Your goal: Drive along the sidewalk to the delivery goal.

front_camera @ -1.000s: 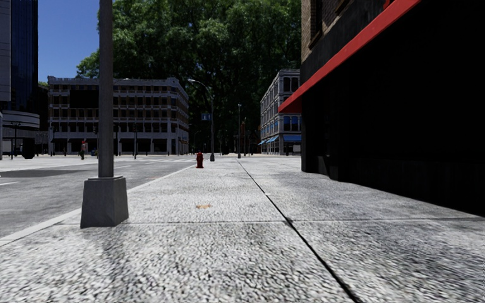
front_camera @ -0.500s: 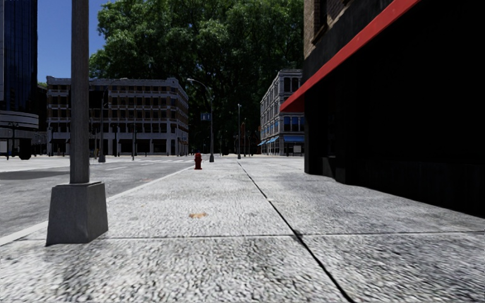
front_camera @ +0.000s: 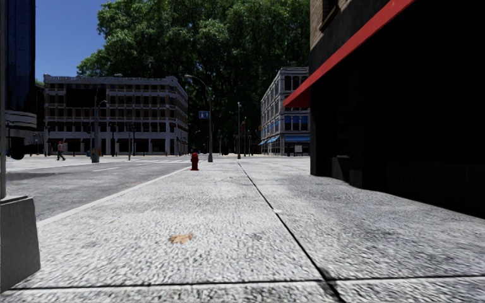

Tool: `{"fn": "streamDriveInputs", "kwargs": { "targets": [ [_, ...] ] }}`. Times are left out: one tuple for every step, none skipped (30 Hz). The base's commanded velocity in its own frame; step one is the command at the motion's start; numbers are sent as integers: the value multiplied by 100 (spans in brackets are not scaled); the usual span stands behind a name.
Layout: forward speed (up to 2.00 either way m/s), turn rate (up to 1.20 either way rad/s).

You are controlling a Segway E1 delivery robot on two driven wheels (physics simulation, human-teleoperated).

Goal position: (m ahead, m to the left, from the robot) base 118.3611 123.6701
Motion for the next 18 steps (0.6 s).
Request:
{"fn": "streamDriveInputs", "kwargs": {
  "targets": [
    [170,0],
    [170,0],
    [170,0],
    [170,0],
    [170,0],
    [170,0],
    [170,0],
    [170,0],
    [170,0],
    [170,0],
    [170,0],
    [170,0],
    [170,0],
    [170,0],
    [170,0],
    [170,0],
    [170,0],
    [170,0]
  ]
}}
